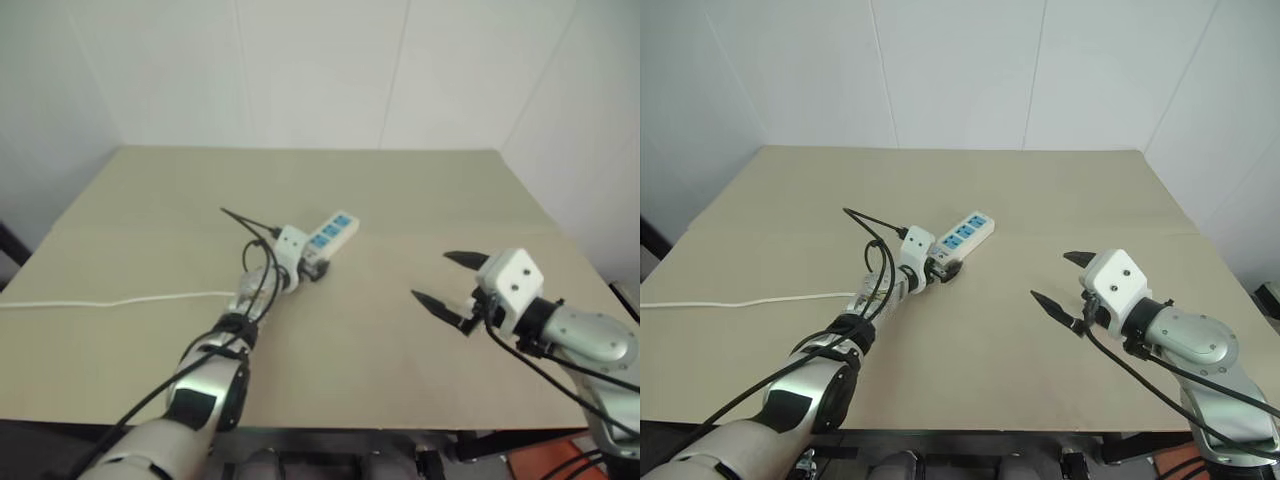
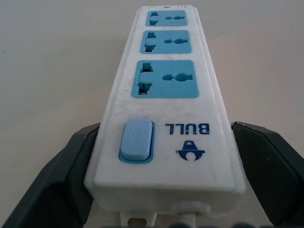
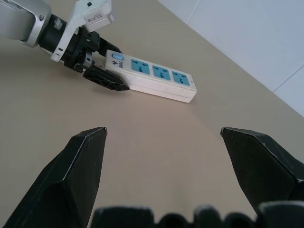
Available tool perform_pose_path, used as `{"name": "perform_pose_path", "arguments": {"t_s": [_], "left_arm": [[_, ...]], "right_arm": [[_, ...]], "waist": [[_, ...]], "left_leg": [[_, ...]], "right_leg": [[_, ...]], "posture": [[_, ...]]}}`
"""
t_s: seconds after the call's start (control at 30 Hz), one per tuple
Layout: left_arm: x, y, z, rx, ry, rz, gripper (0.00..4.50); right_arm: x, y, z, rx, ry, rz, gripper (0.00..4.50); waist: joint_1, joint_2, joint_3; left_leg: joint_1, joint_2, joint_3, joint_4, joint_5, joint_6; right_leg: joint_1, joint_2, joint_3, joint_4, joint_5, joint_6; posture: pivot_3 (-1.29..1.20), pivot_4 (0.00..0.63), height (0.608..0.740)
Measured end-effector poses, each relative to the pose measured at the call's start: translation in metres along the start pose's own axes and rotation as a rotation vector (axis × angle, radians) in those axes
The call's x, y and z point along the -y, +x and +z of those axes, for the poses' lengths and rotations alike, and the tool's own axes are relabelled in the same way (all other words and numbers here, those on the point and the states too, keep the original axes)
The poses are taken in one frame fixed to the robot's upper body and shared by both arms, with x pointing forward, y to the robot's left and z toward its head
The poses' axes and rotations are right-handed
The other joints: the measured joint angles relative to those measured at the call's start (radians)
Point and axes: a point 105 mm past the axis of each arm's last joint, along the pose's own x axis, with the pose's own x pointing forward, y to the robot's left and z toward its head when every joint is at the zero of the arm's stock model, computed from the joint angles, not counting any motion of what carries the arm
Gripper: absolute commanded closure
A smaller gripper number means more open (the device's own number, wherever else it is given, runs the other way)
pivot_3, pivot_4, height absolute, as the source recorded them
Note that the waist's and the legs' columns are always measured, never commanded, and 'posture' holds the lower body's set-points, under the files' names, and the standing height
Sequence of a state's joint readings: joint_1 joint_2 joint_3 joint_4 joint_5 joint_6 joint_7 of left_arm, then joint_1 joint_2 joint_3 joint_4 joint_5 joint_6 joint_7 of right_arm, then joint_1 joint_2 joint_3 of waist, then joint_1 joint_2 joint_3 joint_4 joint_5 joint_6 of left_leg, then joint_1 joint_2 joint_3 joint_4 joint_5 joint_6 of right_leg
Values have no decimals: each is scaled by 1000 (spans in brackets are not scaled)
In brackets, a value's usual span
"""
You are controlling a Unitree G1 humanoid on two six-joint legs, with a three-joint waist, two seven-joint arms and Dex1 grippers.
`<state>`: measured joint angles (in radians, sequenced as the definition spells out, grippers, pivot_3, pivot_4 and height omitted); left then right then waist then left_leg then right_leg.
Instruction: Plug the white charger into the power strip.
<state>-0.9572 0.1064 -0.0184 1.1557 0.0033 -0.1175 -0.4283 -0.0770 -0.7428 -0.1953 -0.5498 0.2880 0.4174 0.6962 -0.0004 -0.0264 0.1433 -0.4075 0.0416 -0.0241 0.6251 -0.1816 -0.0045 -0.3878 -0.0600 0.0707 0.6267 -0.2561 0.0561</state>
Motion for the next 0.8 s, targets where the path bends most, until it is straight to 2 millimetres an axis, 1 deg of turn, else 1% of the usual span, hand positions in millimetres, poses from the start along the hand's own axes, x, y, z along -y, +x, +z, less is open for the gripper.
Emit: {"name": "perform_pose_path", "arguments": {"t_s": [0.07, 0.13, 0.3, 0.37, 0.47, 0.53, 0.63, 0.8], "left_arm": [[0, 0, 0, 1, 3, -5, 639], [3, 0, 0, 5, 3, -31, 1198], [4, -1, 0, 10, -7, -54, 1196], [5, -2, 0, 10, -6, -89, 1196], [12, -10, -1, 16, 24, -230, 1196], [20, -18, -3, 24, 53, -341, 1196], [29, -34, -2, 42, 87, -527, 1196], [34, -61, 9, 90, 181, -734, 1196]], "right_arm": [[0, 0, 0, 0, -1, 1, 0], [0, 0, 0, -1, -2, 2, 0], [-1, 0, 2, 3, -3, 6, 0], [-1, 0, 2, 1, -3, 7, 0], [-1, -1, 1, -3, -2, 6, 0], [0, -2, 0, -7, -1, 2, 0], [-1, -3, -2, -14, 4, -2, 0], [-2, -6, -6, -27, 11, -4, 0]], "waist": [[2, 0, 0], [2, 0, 0], [6, 0, 0], [6, 0, 0], [5, 0, 0], [5, 0, 0], [2, 0, 0], [-4, 0, 0]], "left_leg": [[0, 0, 0, 0, 0, 0], [0, 0, 0, 0, 0, 0], [0, 0, 0, 0, 0, 0], [0, 0, 0, 0, 0, 0], [0, 0, 0, -1, 0, 0], [-1, 0, 0, -1, 0, 0], [-1, 0, 0, -1, 0, 0], [-1, 1, 0, 0, 0, 0]], "right_leg": [[0, 0, 0, 0, 0, 0], [0, 0, 0, 0, 0, 0], [0, 0, 0, 0, 0, 0], [0, 0, 0, 0, 0, 0], [0, 0, 0, 0, 1, -1], [-1, 0, 0, 0, 3, -5], [-1, 0, 0, 0, 3, -6], [-1, 0, 0, 0, 3, -6]], "posture": [[0, 150, 740], [0, 150, 740], [0, 150, 740], [0, 150, 740], [0, 150, 740], [0, 150, 740], [0, 150, 740], [0, 150, 740]]}}
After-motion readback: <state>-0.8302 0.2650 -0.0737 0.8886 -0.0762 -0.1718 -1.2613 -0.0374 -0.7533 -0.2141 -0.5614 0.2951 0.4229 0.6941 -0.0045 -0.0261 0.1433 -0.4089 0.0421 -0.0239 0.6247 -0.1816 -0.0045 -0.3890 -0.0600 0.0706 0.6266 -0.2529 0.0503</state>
